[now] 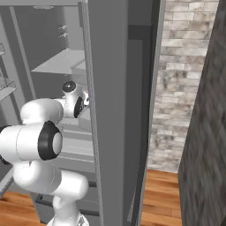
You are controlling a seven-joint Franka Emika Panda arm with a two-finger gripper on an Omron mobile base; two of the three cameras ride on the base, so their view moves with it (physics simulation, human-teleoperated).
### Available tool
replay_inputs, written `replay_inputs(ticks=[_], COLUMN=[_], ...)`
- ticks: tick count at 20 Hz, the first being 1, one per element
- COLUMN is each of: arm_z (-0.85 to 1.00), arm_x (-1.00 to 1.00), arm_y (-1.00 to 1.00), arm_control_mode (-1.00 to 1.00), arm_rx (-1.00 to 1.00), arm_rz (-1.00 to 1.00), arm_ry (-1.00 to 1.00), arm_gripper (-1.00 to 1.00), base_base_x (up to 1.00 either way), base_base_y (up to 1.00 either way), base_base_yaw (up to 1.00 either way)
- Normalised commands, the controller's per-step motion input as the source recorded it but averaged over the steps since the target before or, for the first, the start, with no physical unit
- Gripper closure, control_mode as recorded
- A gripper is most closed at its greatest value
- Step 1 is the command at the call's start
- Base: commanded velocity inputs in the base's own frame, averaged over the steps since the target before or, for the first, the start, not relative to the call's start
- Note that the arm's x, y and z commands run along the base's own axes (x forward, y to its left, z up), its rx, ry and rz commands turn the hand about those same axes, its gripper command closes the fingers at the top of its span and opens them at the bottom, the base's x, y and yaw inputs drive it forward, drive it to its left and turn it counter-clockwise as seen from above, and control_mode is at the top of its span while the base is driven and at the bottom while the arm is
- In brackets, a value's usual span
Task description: Pick the mango and tangerine from the fridge and place them on the plate next to the blender to make a fruit smoothie.
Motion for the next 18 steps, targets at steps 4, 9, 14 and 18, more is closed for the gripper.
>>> replay_inputs(ticks=[4, 9, 14, 18], arm_z=[-0.1, -0.11, -0.21, -0.29], arm_x=[0.31, 0.33, 0.41, 0.25], arm_y=[-0.05, -0.1, -0.06, -0.03], arm_control_mode=[-1.0, -1.0, -1.0, -1.0], arm_rx=[0.0, 0.0, 0.0, 0.0], arm_rz=[0.0, 0.0, 0.0, 0.0], arm_ry=[0.04, 0.05, 0.02, 0.02], arm_gripper=[-1.0, -1.0, -1.0, -1.0], base_base_x=[0.0, 0.0, 0.0, 0.0], base_base_y=[0.0, 0.0, 0.0, 0.0], base_base_yaw=[0.0, 0.0, 0.0, 0.0])
